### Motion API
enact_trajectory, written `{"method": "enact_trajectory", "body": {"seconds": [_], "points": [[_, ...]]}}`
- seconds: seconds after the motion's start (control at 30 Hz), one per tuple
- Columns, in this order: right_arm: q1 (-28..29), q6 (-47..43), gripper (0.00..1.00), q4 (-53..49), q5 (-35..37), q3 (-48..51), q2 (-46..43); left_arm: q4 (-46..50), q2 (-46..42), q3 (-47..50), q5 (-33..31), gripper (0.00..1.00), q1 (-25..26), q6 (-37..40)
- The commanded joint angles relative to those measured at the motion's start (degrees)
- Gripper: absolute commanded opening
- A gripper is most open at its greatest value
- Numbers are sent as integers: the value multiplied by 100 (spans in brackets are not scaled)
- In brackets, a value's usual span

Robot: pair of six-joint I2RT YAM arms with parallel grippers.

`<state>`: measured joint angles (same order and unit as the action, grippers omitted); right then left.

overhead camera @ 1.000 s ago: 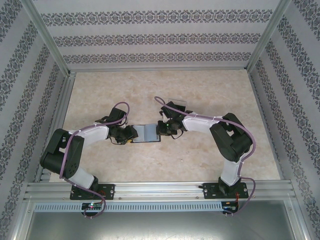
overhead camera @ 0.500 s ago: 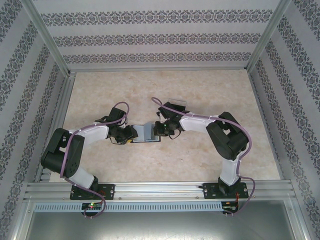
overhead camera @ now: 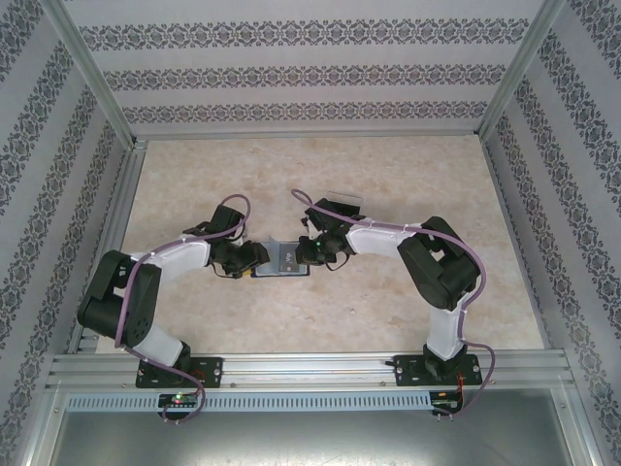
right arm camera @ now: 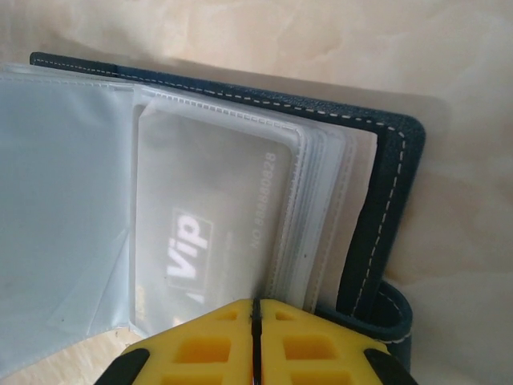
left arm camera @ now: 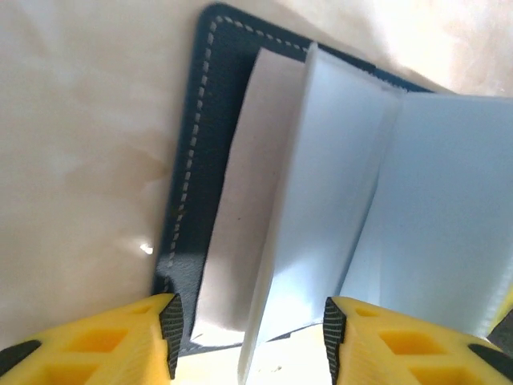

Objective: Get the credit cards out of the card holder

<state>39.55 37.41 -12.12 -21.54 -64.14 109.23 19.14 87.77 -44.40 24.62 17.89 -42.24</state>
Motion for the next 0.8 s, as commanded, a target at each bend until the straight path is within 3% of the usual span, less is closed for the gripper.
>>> {"method": "enact_trajectory", "body": {"seconds": [0.0, 0.13, 0.27, 0.47, 0.77], "points": [[71, 30, 11, -63, -62, -63, 125, 821, -472, -313, -580, 55, -75, 204], [63, 12, 11, -83, -34, -68, 112, 1092, -814, -587, -568, 54, -110, 252], [62, -14, 11, -93, -26, -99, 133, 610, -821, -578, 154, 50, -105, 178], [62, -21, 10, -110, -43, -125, 129, -459, -239, -268, 1037, 40, -80, -167], [66, -6, 11, -107, -44, -115, 131, -1128, 619, -204, 1369, 35, 114, -342]]}}
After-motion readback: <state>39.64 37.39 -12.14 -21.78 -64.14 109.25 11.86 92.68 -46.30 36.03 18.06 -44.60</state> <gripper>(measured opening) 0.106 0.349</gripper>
